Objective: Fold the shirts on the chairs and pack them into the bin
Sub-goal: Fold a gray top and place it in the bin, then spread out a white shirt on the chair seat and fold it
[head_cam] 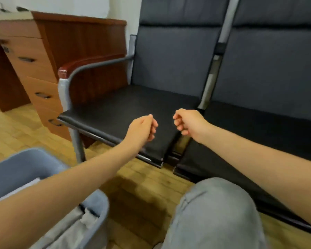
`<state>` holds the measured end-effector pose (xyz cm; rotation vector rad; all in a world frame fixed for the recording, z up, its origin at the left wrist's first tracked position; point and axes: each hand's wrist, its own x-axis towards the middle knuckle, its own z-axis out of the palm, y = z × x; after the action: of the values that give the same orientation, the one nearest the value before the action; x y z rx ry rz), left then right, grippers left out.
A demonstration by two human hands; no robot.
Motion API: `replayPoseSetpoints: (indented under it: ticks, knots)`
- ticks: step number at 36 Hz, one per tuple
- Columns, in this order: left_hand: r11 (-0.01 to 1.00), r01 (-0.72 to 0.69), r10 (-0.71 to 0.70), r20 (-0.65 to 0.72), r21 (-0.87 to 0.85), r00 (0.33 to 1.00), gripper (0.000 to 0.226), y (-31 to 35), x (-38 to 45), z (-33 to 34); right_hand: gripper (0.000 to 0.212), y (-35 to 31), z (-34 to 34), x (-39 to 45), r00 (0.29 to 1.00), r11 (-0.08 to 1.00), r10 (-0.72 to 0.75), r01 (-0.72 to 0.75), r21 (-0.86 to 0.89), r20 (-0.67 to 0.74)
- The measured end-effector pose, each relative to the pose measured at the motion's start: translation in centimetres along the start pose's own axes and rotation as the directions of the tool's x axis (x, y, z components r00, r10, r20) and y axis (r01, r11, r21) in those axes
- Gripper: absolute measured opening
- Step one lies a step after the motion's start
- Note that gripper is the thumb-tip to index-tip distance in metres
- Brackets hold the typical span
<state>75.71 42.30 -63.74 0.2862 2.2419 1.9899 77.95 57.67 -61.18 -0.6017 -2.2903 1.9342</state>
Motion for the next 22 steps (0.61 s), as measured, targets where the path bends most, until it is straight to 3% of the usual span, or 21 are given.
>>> replayPoseSetpoints:
  ticks: [4, 9, 12, 16, 20, 22]
  knots:
    - [0.999, -0.007, 0.016, 0.226, -0.041, 0.974, 0.04, 4.5, 0.4, 10.6, 0.026, 0.1, -12.2, -2.1, 0.985, 0.994, -0.025, 0.043, 0.1, -0.171]
    - [1.0, 0.001, 0.001, 0.464, -0.004, 0.886, 0.036, 6.8, -0.4, 23.5, 0.026, 3.5, -27.5, -6.5, 0.88, 0.993, -0.052, -0.002, -0.114, -0.471]
    - [0.997, 0.02, -0.056, 0.589, 0.068, 0.806, 0.03, 6.9, -1.9, 31.8, 0.027, 7.4, -36.7, -10.2, 0.768, 0.964, -0.091, -0.092, -0.249, -0.634]
    - [0.984, -0.028, -0.104, 0.688, 0.178, 0.718, 0.029, 5.9, -5.0, 41.2, 0.034, 12.1, -47.5, -15.1, 0.564, 0.852, -0.155, -0.339, -0.398, -0.811]
    - [0.973, -0.107, -0.089, 0.761, 0.204, 0.643, 0.03, 5.2, -8.8, 48.8, 0.04, 15.6, -55.5, -19.5, 0.366, 0.715, -0.188, -0.585, -0.383, -0.911]
    - [0.967, -0.17, -0.047, 0.791, 0.189, 0.61, 0.027, 4.8, -10.2, 51.0, 0.051, 17.3, -57.9, -20.6, 0.322, 0.639, -0.192, -0.676, -0.367, -0.927]
